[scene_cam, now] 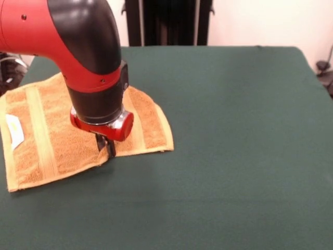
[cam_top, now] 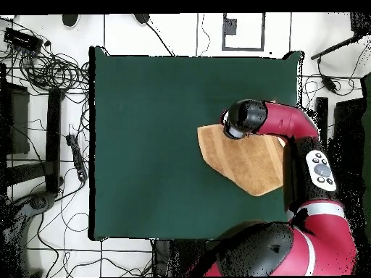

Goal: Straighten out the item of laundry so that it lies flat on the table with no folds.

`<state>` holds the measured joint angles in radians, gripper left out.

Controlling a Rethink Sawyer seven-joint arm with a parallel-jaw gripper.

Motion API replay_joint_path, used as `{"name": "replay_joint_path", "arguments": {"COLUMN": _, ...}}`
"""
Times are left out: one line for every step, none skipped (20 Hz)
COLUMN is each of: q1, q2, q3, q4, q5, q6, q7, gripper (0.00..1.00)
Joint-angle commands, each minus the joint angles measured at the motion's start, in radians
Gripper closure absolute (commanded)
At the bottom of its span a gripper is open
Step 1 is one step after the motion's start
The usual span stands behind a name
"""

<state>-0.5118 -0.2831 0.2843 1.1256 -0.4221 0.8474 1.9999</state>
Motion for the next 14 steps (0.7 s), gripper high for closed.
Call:
{"name": "replay_joint_path", "arguments": {"q1": 0.053, "q2": -0.021, "q3": 0.189, "q4": -0.048, "q5": -0.046, "q6": -0.057, "q7": -0.335, "gripper": 1.00}}
{"name": "replay_joint_path", "arguments": {"q1": 0.052, "q2": -0.021, "q3": 0.195, "q4": -0.051, "q5": -0.055, "q6": -0.061, "q7": -0.346, "gripper": 1.00}}
{"name": "replay_joint_path", "arguments": {"q1": 0.050, "q2": -0.020, "q3": 0.203, "q4": -0.059, "q5": -0.062, "q6": -0.058, "q7": -0.359, "gripper": 1.00}}
{"name": "replay_joint_path", "arguments": {"q1": 0.049, "q2": -0.021, "q3": 0.209, "q4": -0.062, "q5": -0.070, "q6": -0.056, "q7": -0.368, "gripper": 1.00}}
{"name": "replay_joint_path", "arguments": {"q1": 0.049, "q2": -0.020, "q3": 0.214, "q4": -0.068, "q5": -0.078, "q6": -0.052, "q7": -0.377, "gripper": 1.00}}
{"name": "replay_joint_path", "arguments": {"q1": 0.047, "q2": -0.019, "q3": 0.219, "q4": -0.069, "q5": -0.083, "q6": -0.051, "q7": -0.376, "gripper": 1.00}}
{"name": "replay_joint_path", "arguments": {"q1": 0.043, "q2": -0.019, "q3": 0.225, "q4": -0.067, "q5": -0.088, "q6": -0.054, "q7": -0.378, "gripper": 1.00}}
{"name": "replay_joint_path", "arguments": {"q1": 0.041, "q2": -0.017, "q3": 0.230, "q4": -0.067, "q5": -0.091, "q6": -0.051, "q7": -0.378, "gripper": 1.00}}
{"name": "replay_joint_path", "arguments": {"q1": 0.041, "q2": -0.017, "q3": 0.232, "q4": -0.067, "q5": -0.094, "q6": -0.044, "q7": -0.375, "gripper": 1.00}}
{"name": "replay_joint_path", "arguments": {"q1": 0.042, "q2": -0.018, "q3": 0.234, "q4": -0.067, "q5": -0.096, "q6": -0.036, "q7": -0.372, "gripper": 1.00}}
{"name": "replay_joint_path", "arguments": {"q1": 0.048, "q2": -0.022, "q3": 0.231, "q4": -0.066, "q5": -0.098, "q6": -0.029, "q7": -0.354, "gripper": 1.00}}
{"name": "replay_joint_path", "arguments": {"q1": 0.053, "q2": -0.026, "q3": 0.227, "q4": -0.065, "q5": -0.101, "q6": -0.021, "q7": -0.336, "gripper": 1.00}}
{"name": "replay_joint_path", "arguments": {"q1": 0.067, "q2": -0.035, "q3": 0.213, "q4": -0.057, "q5": -0.098, "q6": -0.015, "q7": -0.283, "gripper": 1.00}}
{"name": "replay_joint_path", "arguments": {"q1": 0.078, "q2": -0.045, "q3": 0.201, "q4": -0.044, "q5": -0.095, "q6": -0.018, "q7": -0.233, "gripper": 1.00}}
